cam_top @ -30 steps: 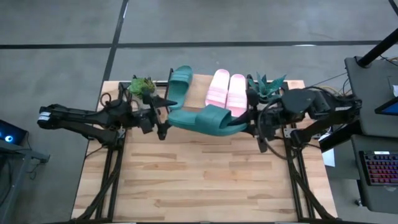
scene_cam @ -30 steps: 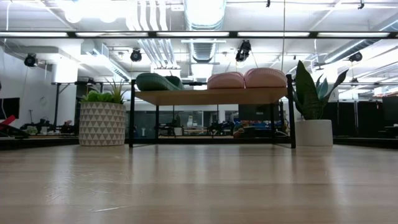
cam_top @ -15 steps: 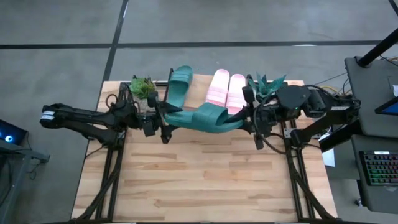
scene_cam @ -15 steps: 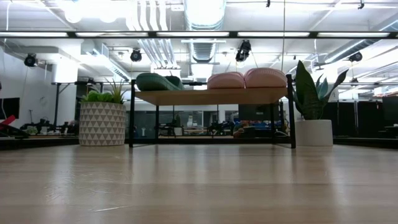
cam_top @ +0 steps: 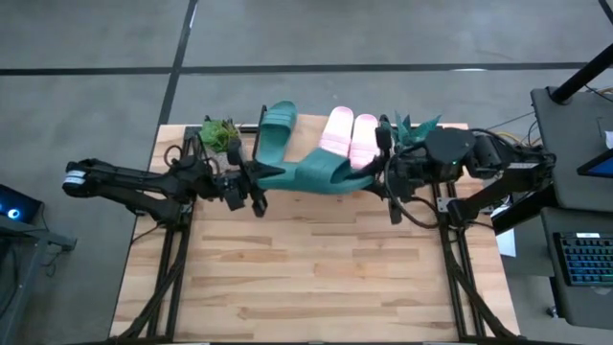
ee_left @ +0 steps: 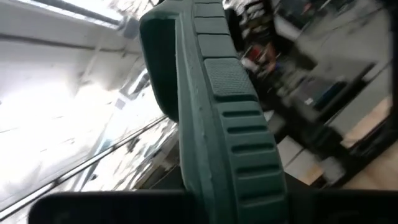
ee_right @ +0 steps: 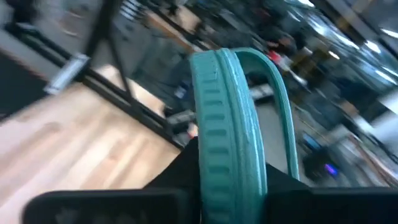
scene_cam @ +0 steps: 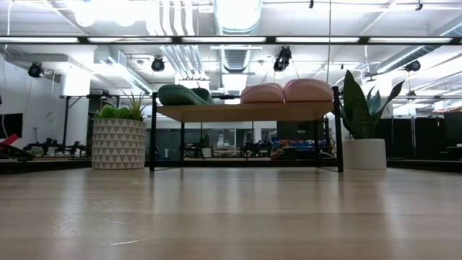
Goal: Pick and place slides into the shelf
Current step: Put the blue slides on the shelf
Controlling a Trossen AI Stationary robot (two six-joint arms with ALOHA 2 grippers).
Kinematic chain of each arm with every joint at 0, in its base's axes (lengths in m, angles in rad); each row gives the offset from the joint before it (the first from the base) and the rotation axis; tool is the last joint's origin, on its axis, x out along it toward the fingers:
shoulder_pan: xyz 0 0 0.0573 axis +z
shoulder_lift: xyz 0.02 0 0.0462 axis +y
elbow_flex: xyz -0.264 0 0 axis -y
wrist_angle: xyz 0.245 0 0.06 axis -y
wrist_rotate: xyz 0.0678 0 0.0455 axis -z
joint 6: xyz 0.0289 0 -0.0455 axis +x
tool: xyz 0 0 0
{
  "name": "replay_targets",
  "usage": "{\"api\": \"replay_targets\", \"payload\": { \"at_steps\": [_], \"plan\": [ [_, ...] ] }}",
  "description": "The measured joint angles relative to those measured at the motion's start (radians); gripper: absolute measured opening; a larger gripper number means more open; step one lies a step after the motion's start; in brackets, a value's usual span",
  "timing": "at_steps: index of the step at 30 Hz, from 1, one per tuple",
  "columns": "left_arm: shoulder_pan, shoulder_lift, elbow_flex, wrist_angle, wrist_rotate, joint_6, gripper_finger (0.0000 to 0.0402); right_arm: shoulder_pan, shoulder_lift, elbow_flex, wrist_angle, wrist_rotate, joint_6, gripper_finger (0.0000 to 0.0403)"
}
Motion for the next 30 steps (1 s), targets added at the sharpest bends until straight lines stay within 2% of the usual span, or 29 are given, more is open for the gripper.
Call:
{"api": "replay_targets", "payload": {
  "at_steps": [7,12,18,21,24,30],
  "plan": [
    [0.001,-0.014,0.009,-0.032,-0.17,0.052,0.0032,-0.005,-0.01,0.0,-0.044,0.328,0.035,0.0136],
    [-0.001,-0.031,0.008,-0.029,-0.376,0.159,0.0032,-0.006,-0.016,0.0,-0.062,0.456,0.063,0.0173],
    [0.003,-0.021,0.021,-0.015,-0.646,0.225,0.0032,-0.014,-0.021,0.001,-0.062,0.536,0.106,0.018],
    [0.002,0.015,0.026,-0.014,-0.69,0.252,0.0032,-0.044,-0.021,0.001,-0.038,0.551,0.151,0.0173],
    [0.001,0.084,0.034,0.049,-0.75,0.375,0.0032,-0.084,-0.009,0.016,-0.005,0.547,0.195,0.0164],
    [0.002,0.263,0.115,0.22,-0.879,0.609,0.0032,-0.163,0.051,0.102,-0.11,0.539,0.302,0.0152]
  ]
}}
